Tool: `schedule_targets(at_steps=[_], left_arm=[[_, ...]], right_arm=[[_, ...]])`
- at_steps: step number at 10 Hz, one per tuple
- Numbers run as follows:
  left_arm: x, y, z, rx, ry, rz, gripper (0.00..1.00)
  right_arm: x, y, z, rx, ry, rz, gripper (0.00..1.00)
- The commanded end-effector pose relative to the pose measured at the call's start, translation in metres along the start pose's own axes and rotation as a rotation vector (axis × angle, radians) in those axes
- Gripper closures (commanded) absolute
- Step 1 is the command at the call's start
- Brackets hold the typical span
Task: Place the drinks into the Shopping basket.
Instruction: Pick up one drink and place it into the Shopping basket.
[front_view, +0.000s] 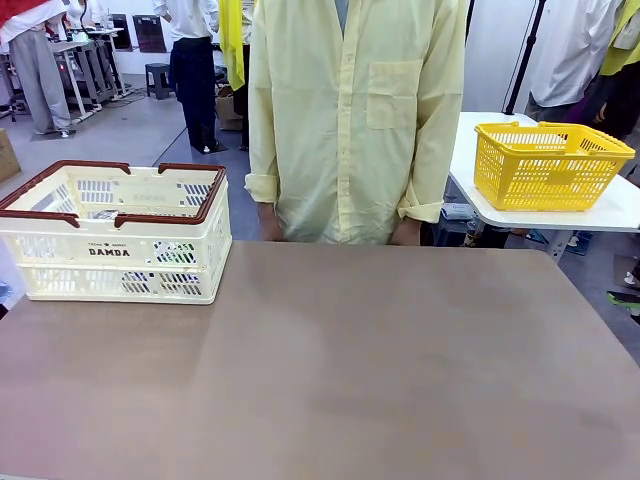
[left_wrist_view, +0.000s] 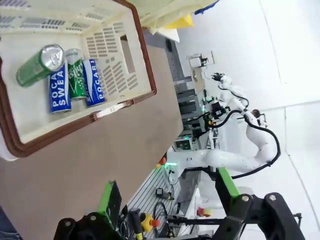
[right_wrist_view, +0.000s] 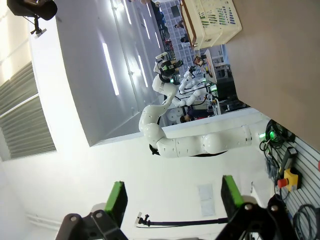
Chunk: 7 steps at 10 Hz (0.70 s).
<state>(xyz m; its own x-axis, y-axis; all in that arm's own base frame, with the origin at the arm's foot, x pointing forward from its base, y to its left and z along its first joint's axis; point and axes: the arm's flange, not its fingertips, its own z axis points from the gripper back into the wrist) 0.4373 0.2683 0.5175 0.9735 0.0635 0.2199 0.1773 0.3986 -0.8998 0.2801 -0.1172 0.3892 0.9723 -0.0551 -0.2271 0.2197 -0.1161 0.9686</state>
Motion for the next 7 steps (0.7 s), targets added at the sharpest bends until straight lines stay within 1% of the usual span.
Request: schedule_targets(at_steps=[1,7], left_arm=[[0.0023,-0.0128,0.0013,0.038,0.015,0.01,0.0],[0.0023,-0.0128,0.0013,0.038,0.015,0.01,0.0]], right_arm=[[-0.001,0.0056,-0.0007,0.011,0.0,0.001,0.0],[-0.001,0.0056,-0.0007,0.011,0.0,0.001,0.0]])
